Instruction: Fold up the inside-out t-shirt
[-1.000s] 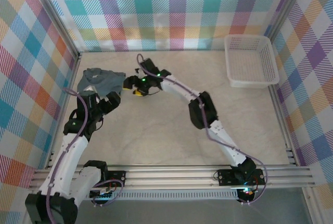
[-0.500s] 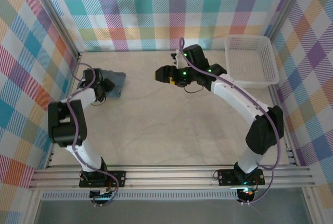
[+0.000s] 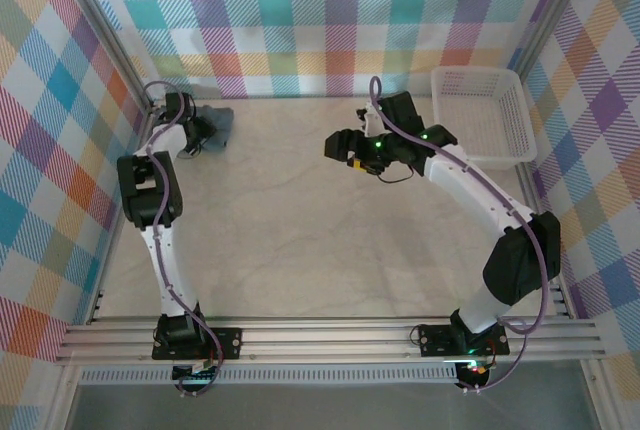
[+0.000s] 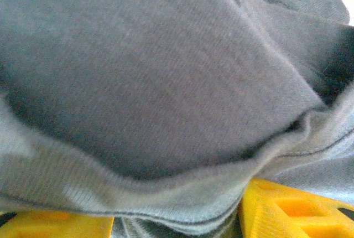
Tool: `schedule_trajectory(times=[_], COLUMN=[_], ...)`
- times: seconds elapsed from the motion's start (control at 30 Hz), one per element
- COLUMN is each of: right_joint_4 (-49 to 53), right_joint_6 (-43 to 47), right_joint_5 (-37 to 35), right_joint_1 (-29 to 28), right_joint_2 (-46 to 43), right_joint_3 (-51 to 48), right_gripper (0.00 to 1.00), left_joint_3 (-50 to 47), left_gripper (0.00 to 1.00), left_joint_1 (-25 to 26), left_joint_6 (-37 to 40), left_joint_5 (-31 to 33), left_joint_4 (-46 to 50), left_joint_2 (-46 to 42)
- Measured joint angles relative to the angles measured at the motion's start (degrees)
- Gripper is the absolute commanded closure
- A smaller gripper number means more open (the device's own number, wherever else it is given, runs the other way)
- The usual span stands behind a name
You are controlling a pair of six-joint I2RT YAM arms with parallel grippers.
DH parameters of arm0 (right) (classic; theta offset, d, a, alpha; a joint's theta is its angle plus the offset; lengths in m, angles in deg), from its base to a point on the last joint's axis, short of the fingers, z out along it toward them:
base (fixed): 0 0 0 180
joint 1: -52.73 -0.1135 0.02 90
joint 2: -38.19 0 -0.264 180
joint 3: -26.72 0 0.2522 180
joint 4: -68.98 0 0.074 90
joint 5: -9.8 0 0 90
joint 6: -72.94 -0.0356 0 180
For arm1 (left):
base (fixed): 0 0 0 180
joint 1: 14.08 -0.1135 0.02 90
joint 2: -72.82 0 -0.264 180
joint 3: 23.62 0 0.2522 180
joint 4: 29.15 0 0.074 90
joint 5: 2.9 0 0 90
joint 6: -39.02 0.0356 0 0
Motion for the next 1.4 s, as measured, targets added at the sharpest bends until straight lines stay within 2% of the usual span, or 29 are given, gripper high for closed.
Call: schedule_trajectory(times=[0.1,0.17,0.23,0.3,0.37,0.47,0.53,0.63,0.7,0.87,0.97,1.07,1.1,1.2,1.27,1.4], right_joint_4=[1.6,2.3,3.3,4.5,5.6,6.5,7.0,6.2,4.2,-9.8,-24.1,-36.9,-40.2,-50.8,-59.5,-72.6], right_joint_6=[0.0,0.0,0.0,0.4,1.4,4.0,6.1,9.4,12.2,19.5,24.5,30.1,31.5,33.8,34.1,33.4], right_joint_5=[0.2,0.5,0.9,0.9,0.0,-3.0,-6.8,-12.4,-16.8,-33.0,-40.3,-44.5,-45.2,-44.6,-41.2,-34.8], right_joint_1=[0.9,1.6,2.5,4.2,6.5,9.9,12.0,13.6,14.0,14.6,15.3,16.9,17.6,20.2,22.7,28.0], right_joint_2=[0.0,-0.3,-1.2,-2.9,-5.7,-12.0,-16.9,-23.2,-26.3,-30.3,-29.3,-21.0,-17.7,-9.3,-6.6,-4.9], right_joint_3=[0.2,0.4,0.4,0.3,-0.3,-4.1,-7.9,-15.0,-20.2,-38.2,-50.8,-57.5,-58.0,-58.3,-58.4,-61.6], right_gripper=[0.16,0.15,0.15,0.11,0.07,0.00,0.00,0.00,0.00,0.00,0.00,0.00,0.00,0.00,0.00,0.00], left_joint_3=[8.7,10.6,9.7,2.7,-9.9,-29.3,-39.0,-51.9,-57.9,-77.1,-89.1,-95.0,-95.9,-97.4,-97.5,-96.5], left_gripper=[0.40,0.37,0.33,0.28,0.22,0.14,0.12,0.06,0.04,0.07,0.07,0.04,0.01,0.00,0.00,0.00], left_joint_1=[-0.2,-0.3,-0.3,-0.3,-0.4,0.3,1.2,5.2,9.8,23.6,25.1,25.0,24.8,22.9,19.4,14.4], left_joint_6=[0.6,1.3,1.6,1.2,0.2,-1.2,-1.9,-1.7,-0.7,8.3,13.9,19.1,20.9,25.0,25.9,27.1], left_joint_5=[0.0,-0.1,-0.6,-1.6,-2.3,-2.3,-1.6,0.5,3.1,13.1,20.2,25.1,25.4,25.5,24.3,19.8], left_joint_4=[2.0,2.8,2.5,-0.6,-4.3,-8.5,-11.8,-17.6,-20.3,-27.2,-29.2,-29.1,-29.6,-35.5,-42.1,-56.0], left_joint_2=[5.1,6.0,5.4,1.5,-6.6,-23.6,-35.7,-55.8,-66.1,-86.3,-93.6,-96.1,-96.4,-93.4,-87.2,-66.4])
